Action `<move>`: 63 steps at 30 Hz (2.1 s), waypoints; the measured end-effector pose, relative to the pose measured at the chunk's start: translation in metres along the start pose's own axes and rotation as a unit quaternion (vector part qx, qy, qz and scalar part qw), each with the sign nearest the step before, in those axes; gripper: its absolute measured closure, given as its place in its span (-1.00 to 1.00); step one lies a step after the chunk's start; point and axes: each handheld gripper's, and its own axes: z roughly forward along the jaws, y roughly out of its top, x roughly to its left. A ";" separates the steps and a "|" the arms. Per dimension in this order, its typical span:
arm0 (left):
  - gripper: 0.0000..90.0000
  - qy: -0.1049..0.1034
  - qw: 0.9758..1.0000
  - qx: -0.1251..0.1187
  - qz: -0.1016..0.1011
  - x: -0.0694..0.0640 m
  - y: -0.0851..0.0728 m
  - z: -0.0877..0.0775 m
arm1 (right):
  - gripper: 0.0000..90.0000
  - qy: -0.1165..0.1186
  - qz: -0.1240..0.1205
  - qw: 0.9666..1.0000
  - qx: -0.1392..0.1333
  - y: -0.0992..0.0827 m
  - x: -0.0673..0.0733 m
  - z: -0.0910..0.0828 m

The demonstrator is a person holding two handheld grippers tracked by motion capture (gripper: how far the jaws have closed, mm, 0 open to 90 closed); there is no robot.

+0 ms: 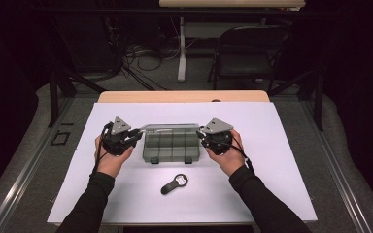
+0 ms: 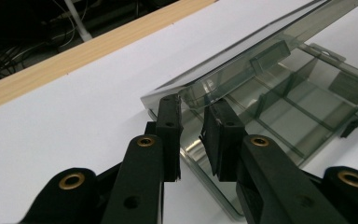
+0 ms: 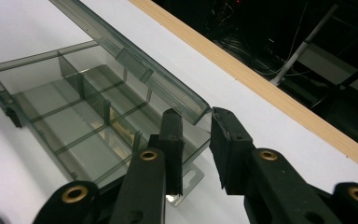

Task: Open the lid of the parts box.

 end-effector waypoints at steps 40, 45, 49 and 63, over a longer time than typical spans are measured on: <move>0.81 0.016 1.000 0.014 -0.007 0.022 0.033 0.025 | 0.81 -0.003 0.031 1.000 -0.001 0.021 -0.030 0.030; 0.83 0.021 1.000 0.016 -0.008 0.024 0.034 0.027 | 0.82 -0.006 0.023 1.000 0.003 0.022 -0.029 0.030; 0.84 0.022 1.000 0.017 -0.010 0.026 0.037 0.028 | 0.83 -0.007 0.016 1.000 0.011 0.027 -0.032 0.032; 0.87 0.024 0.999 0.036 -0.022 0.035 0.050 0.036 | 0.85 0.004 0.060 0.998 0.009 0.032 -0.046 0.041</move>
